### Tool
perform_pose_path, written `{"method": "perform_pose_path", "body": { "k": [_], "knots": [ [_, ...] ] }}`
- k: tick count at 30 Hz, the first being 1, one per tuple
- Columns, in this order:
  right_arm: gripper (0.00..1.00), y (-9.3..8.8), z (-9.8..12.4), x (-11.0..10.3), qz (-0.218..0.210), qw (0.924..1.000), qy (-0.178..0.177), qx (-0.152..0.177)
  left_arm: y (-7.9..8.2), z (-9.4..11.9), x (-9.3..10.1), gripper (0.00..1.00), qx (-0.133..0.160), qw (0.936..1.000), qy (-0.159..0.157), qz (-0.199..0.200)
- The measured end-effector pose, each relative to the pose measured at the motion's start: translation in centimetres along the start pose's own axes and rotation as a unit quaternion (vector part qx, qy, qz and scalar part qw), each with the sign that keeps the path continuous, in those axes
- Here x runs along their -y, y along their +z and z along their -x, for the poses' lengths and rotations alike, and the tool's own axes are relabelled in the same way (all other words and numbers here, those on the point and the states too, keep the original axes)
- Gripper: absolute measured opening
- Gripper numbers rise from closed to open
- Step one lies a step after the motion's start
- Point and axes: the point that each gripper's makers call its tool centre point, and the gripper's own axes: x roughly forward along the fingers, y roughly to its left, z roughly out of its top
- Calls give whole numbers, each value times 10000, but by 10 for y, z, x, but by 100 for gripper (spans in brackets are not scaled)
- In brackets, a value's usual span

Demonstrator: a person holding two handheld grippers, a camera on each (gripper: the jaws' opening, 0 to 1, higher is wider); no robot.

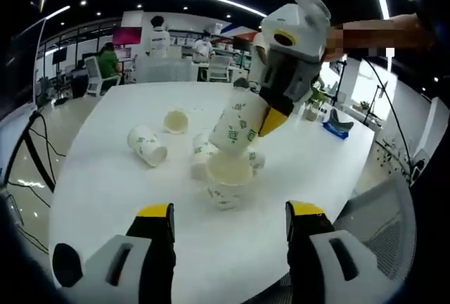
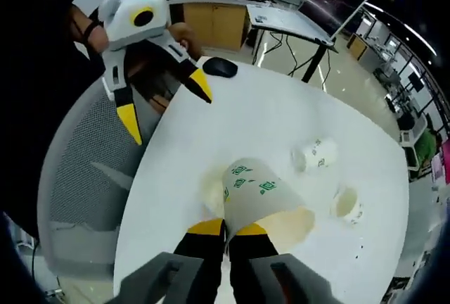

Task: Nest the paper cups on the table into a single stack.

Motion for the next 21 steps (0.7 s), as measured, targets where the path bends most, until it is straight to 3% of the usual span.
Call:
{"method": "perform_pose_path", "body": {
  "k": [9,21],
  "knots": [
    [0,-3,-15,-10,217,9992,141,-318,-2,4,-1,63,-7,10000,49,55],
    [0,-10,-27,-5,110,9990,240,-372,2,-1,3,63,4,10000,-2,45]
  ]
}}
